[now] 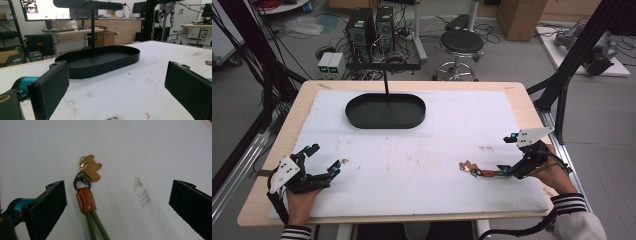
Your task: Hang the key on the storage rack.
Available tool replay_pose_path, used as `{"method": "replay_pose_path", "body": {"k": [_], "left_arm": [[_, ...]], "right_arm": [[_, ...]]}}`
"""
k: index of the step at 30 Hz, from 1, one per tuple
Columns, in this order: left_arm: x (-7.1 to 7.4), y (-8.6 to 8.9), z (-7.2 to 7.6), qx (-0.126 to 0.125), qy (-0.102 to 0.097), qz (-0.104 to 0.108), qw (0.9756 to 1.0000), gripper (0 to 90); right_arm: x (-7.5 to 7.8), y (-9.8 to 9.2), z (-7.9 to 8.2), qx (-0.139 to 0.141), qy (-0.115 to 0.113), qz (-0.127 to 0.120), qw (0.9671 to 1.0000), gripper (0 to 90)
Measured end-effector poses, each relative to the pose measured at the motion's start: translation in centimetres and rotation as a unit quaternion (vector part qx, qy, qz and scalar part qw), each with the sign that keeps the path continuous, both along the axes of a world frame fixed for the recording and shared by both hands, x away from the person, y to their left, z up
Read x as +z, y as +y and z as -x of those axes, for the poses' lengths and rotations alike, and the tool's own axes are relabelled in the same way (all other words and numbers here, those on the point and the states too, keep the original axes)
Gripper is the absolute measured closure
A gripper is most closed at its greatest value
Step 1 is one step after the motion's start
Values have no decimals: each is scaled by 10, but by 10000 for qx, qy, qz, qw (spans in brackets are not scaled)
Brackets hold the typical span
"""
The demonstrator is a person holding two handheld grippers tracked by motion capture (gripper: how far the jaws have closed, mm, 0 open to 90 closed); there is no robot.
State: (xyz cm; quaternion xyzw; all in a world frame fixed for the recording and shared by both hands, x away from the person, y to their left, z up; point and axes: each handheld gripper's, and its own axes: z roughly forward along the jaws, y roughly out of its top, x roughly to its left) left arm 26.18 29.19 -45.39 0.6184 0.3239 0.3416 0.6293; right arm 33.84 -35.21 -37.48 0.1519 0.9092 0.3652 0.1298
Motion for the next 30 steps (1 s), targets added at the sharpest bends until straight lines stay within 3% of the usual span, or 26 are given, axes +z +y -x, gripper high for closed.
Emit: {"method": "replay_pose_path", "body": {"k": [3,5,9,17,19,23,24,30], "left_arm": [[0,0,0,8,-6,4,10000,60],[0,0,0,4,-3,-2,10000,60],[0,0,0,-3,-3,3,10000,60],[0,0,0,-9,-12,1,10000,60],[0,0,0,-12,-17,-2,10000,60],[0,0,0,-9,-12,5,10000,61],[0,0,0,-12,-16,-1,10000,61],[0,0,0,-14,-16,0,10000,60]], "right_arm": [[-4,3,-3,175,214,251,9993,4],[-5,3,-3,229,234,324,9989,5],[-11,7,-6,476,418,724,9954,48],[-20,11,-9,625,609,1184,9891,72],[-22,12,-9,724,677,1303,9865,165],[-23,12,-10,848,719,1403,9838,189],[-24,12,-11,916,737,1500,9817,223],[-25,12,-11,958,750,1764,9768,307]]}}
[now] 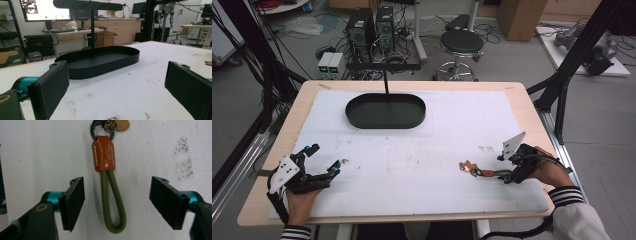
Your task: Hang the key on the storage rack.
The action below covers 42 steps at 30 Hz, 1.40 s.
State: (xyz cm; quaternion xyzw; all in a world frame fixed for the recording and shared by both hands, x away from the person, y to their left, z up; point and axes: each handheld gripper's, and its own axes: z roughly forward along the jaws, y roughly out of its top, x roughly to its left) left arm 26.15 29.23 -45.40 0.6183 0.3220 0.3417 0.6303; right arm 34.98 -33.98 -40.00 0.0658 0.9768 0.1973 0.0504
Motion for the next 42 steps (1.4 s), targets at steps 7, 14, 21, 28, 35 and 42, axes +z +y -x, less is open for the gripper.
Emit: {"method": "replay_pose_path", "body": {"k": [7,14,21,28,35,42], "left_arm": [[0,0,0,-1,-1,3,10000,60],[0,0,0,-8,-1,6,10000,60],[0,0,0,-6,-1,2,10000,60],[0,0,0,-6,1,20,10000,60],[0,0,0,-4,1,17,10000,60],[0,0,0,-9,-3,20,10000,60]], "right_arm": [[-1,1,-1,-31,8,310,9995,377],[-3,3,-2,98,104,525,9985,451],[-3,6,-3,187,179,646,9976,513],[-5,7,-4,229,269,739,9966,544],[-7,10,-4,297,357,860,9952,674],[-6,12,1,351,260,970,9943,794]]}}
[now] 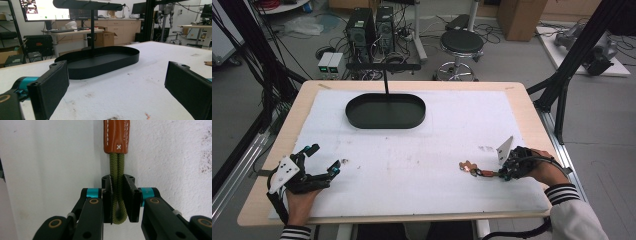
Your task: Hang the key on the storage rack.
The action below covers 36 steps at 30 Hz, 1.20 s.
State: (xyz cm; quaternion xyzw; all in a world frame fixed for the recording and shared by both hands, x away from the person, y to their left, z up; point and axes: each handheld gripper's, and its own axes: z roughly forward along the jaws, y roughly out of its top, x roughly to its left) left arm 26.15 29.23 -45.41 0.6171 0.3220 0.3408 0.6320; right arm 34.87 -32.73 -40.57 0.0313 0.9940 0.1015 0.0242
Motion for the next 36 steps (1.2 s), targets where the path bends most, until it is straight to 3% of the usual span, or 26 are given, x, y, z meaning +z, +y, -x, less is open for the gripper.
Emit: {"method": "replay_pose_path", "body": {"k": [9,17,19,20,21,25,28,29,31,33,34,36], "left_arm": [[0,0,0,3,-2,-12,10000,61],[0,0,0,21,12,26,10000,60],[0,1,0,31,26,34,10000,60],[0,1,0,31,26,34,10000,60],[0,1,-1,32,54,37,10000,60],[1,1,-2,-21,118,68,9999,60],[2,2,-3,-49,205,27,9998,60],[5,2,-4,-97,236,0,9997,60],[8,2,-5,-186,245,64,9995,60],[10,3,-5,-233,257,98,9994,61],[14,3,-6,-302,289,134,9990,60],[16,3,-7,-346,326,95,9988,60]], "right_arm": [[6,1,0,-36,-34,-392,9992,799],[14,-2,0,-172,-65,-941,9954,799],[18,-3,0,-216,-97,-1247,9919,799],[18,-3,0,-216,-97,-1247,9919,799],[20,-3,0,-247,-112,-1448,9891,800],[25,-1,0,-229,-134,-1836,9826,799],[27,0,0,-224,-115,-1977,9799,799],[30,2,1,-215,-165,-2123,9768,799],[33,4,2,-258,-179,-2257,9737,799],[34,4,2,-289,-167,-2305,9725,799],[36,5,2,-460,-151,-2395,9697,800],[37,6,2,-511,-115,-2440,9683,800]]}}
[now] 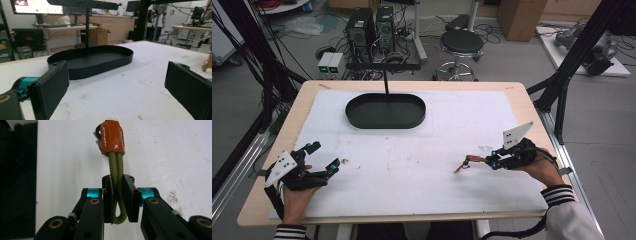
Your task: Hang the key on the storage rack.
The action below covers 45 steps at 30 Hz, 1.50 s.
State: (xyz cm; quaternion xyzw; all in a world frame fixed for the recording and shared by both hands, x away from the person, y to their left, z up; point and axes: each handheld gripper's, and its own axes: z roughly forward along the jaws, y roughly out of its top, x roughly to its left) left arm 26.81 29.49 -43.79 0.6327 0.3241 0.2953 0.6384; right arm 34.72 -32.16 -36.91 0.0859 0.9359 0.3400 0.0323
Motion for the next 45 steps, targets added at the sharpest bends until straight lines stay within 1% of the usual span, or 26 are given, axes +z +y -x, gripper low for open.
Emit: {"method": "replay_pose_path", "body": {"k": [1,2,3,4,9,13,15,16,19,20,25,26,27,28,29,30,31,32,33,36,39,40,41,42,43,45], "left_arm": [[2,0,-1,-30,22,-37,10000,60],[7,-1,-2,-146,71,-82,9998,60],[7,-1,-2,-146,71,-82,9998,60],[10,-2,-3,-199,74,-129,9997,61],[24,-8,-9,-548,137,-213,9982,60],[36,-15,-14,-834,148,-303,9959,60],[46,-21,-19,-1079,171,-329,9935,60],[46,-21,-19,-1079,171,-329,9935,60],[56,-30,-24,-1333,158,-521,9896,60],[61,-34,-28,-1472,168,-571,9873,61],[74,-50,-39,-1865,238,-688,9797,61],[76,-53,-40,-1907,247,-709,9788,61],[76,-53,-40,-1907,247,-709,9788,61],[82,-59,-44,-2030,242,-778,9758,60],[82,-59,-44,-2030,242,-778,9758,60],[87,-64,-47,-2131,268,-853,9729,61],[87,-64,-47,-2131,268,-853,9729,60],[92,-69,-50,-2271,281,-918,9691,61],[92,-69,-50,-2271,281,-918,9691,61],[99,-77,-54,-2429,322,-968,9647,61],[104,-84,-57,-2534,360,-1028,9612,61],[107,-89,-59,-2632,382,-1070,9580,61],[108,-92,-60,-2689,403,-1091,9561,61],[108,-92,-60,-2689,403,-1091,9561,61],[109,-94,-61,-2748,421,-1131,9539,61],[113,-104,-65,-2879,513,-1263,9479,61]], "right_arm": [[1,2,-1,-58,6,-149,9999,800],[1,3,0,-61,-1,-229,9997,800],[1,3,0,-61,-1,-229,9997,800],[3,7,0,-16,-44,-353,9994,800],[7,15,0,34,-88,-491,9987,800],[15,28,-1,143,-204,-650,9976,799],[19,33,-2,173,-240,-704,9971,799],[19,33,-2,173,-240,-704,9971,799],[25,42,-3,238,-318,-772,9962,799],[29,49,-4,284,-381,-798,9957,799],[37,65,-4,405,-468,-780,9950,799],[39,68,-4,444,-481,-792,9947,798],[40,70,-4,451,-493,-795,9946,798],[42,74,-5,486,-536,-812,9941,798],[42,74,-5,486,-536,-812,9941,798],[44,80,-6,521,-579,-848,9933,799],[45,82,-6,560,-586,-865,9929,799],[46,86,-7,584,-592,-882,9926,798],[46,86,-7,584,-592,-882,9926,798],[48,98,-9,678,-621,-849,9921,798],[49,104,-10,729,-604,-835,9920,798],[50,109,-10,772,-614,-849,9915,798],[51,112,-11,801,-624,-863,9911,798],[51,112,-11,801,-624,-863,9911,798],[51,114,-11,824,-627,-870,9908,798],[53,122,-12,870,-646,-814,9908,798]]}}
